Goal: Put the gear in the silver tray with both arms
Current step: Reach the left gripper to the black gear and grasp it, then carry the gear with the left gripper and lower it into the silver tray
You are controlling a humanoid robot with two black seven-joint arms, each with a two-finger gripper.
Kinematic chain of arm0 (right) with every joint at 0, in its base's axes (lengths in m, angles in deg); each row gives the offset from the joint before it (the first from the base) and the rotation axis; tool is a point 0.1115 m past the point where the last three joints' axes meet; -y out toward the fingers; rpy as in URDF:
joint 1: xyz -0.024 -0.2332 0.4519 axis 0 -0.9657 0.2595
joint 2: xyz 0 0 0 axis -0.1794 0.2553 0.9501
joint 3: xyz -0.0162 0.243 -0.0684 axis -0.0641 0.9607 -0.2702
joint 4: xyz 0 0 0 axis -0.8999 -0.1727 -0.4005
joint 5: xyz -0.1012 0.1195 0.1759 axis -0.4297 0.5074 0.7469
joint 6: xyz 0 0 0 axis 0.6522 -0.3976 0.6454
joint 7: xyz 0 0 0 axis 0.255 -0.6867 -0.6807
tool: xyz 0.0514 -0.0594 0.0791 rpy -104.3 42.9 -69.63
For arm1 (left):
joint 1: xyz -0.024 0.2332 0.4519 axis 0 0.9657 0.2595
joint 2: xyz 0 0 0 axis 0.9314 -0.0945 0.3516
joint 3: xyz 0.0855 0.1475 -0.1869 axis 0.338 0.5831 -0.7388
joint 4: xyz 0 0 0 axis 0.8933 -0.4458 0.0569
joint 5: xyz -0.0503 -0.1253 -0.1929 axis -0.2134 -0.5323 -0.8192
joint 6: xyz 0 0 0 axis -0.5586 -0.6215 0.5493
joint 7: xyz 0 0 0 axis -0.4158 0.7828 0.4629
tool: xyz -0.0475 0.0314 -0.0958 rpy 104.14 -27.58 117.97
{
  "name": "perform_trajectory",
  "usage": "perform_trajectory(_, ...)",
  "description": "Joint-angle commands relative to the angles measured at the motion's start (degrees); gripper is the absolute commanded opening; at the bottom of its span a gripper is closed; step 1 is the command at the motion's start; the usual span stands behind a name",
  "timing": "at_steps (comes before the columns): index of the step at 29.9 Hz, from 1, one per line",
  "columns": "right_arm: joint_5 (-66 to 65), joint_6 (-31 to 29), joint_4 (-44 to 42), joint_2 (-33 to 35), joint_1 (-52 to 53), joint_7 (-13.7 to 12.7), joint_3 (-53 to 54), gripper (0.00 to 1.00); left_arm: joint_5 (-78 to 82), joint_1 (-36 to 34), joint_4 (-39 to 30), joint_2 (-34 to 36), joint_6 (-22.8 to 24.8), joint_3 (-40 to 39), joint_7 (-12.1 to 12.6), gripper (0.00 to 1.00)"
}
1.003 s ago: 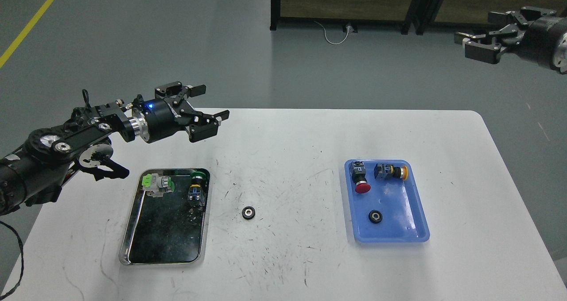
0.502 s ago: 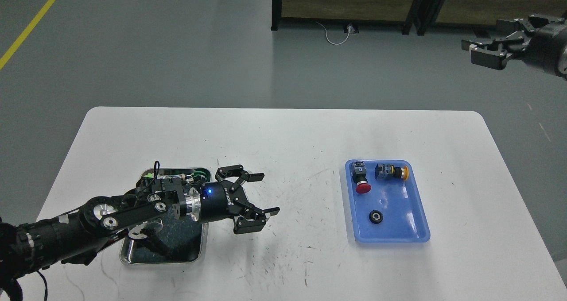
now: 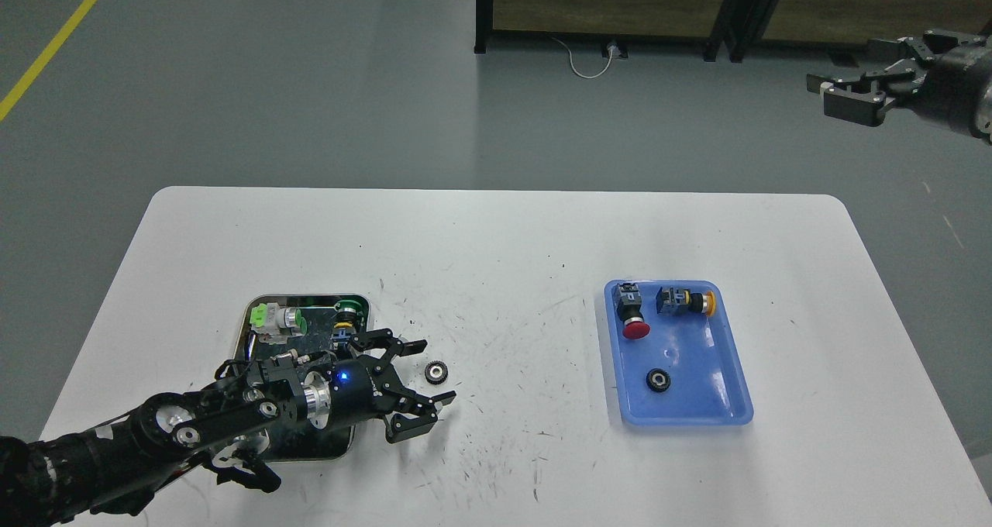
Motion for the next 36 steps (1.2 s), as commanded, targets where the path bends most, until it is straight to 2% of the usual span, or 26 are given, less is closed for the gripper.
perform_trajectory(1,0.00,-0.09,0.11,-0.10,-0.22,0.03,0.00,0.93,-0.41,0.10,0.57,-0.33,-1.35,-0.01,0.51,0.84)
perform_trajectory(11,0.00,-0.09,0.11,-0.27,-0.57,0.12,0.00,0.93,-0.50,0.19,0.57,-1.47,-2.14,-0.10,2.44,0.73)
perform_trajectory(29,-0.09,-0.09,0.20,-0.01,-0.83,0.12,0.18,0.93,-0.50,0.19,1.89,-2.36,-1.79,-0.10,3.41,0.59)
perform_trajectory(33,-0.09,-0.09,0.20,-0.01,-0.83,0.12,0.18,0.93,-0.59,-0.08,1.80,-2.36,-1.44,-0.10,3.50,0.54)
perform_trajectory(36,-0.09,-0.09,0.20,-0.01,-0.83,0.12,0.18,0.93,-0.59,-0.52,1.80,-2.36,-1.26,-0.10,3.76,0.47)
